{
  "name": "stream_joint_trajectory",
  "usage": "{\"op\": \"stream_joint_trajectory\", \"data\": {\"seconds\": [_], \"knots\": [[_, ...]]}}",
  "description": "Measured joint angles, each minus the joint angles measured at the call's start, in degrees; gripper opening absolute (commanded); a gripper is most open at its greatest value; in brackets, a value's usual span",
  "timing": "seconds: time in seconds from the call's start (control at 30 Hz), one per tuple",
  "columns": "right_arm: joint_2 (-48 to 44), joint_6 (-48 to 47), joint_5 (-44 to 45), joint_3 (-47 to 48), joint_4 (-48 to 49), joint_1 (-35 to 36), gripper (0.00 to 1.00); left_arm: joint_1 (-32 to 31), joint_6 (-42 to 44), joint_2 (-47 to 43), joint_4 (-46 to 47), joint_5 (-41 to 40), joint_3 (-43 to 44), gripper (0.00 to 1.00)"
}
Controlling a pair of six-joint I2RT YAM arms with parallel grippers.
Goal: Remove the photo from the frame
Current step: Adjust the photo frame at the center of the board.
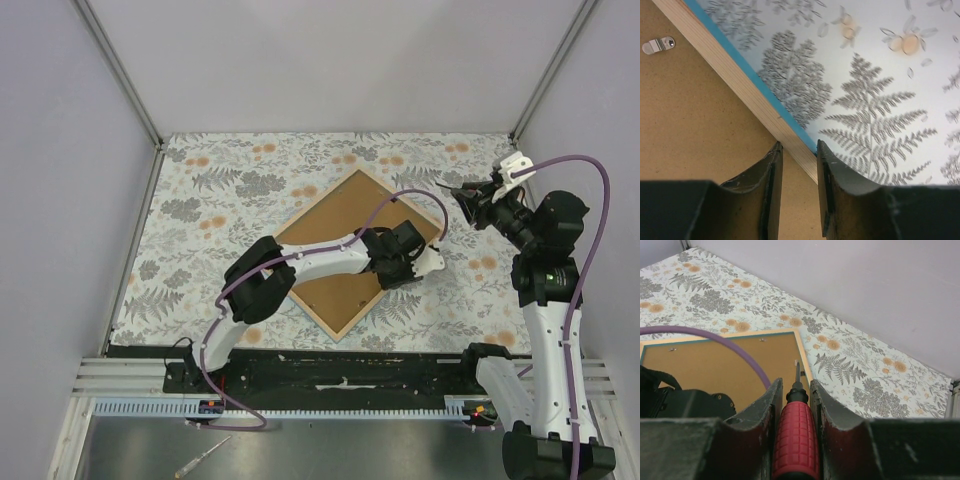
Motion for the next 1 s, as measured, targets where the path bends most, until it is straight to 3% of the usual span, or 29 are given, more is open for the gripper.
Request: {"op": "stream_joint_trajectory", "data": {"seconds": [0.33,0.53,0.6,0.87,1.0], "knots": [[-0.4,2.3,0.1,0.0,1.0,0.0,0.00,-4.0,13.3,-7.6,0.0,-1.7,-10.8,0.41],[0.1,3.4,0.9,0.0,1.5,0.0,0.00,-4.8,18.0,-11.7,2.3,-6.2,-16.5,0.80],[0.3,3.7,0.9,-0.2,1.8,0.0,0.00,-4.8,18.3,-12.8,3.5,-7.6,-18.1,0.85],[0.8,3.8,-0.7,-0.6,2.6,0.0,0.00,-3.0,16.7,-17.5,6.7,-11.3,-22.3,0.92],[1.0,3.8,-2.8,-1.3,2.6,0.0,0.00,3.8,13.3,-22.7,7.7,-10.5,-22.3,0.94]]}}
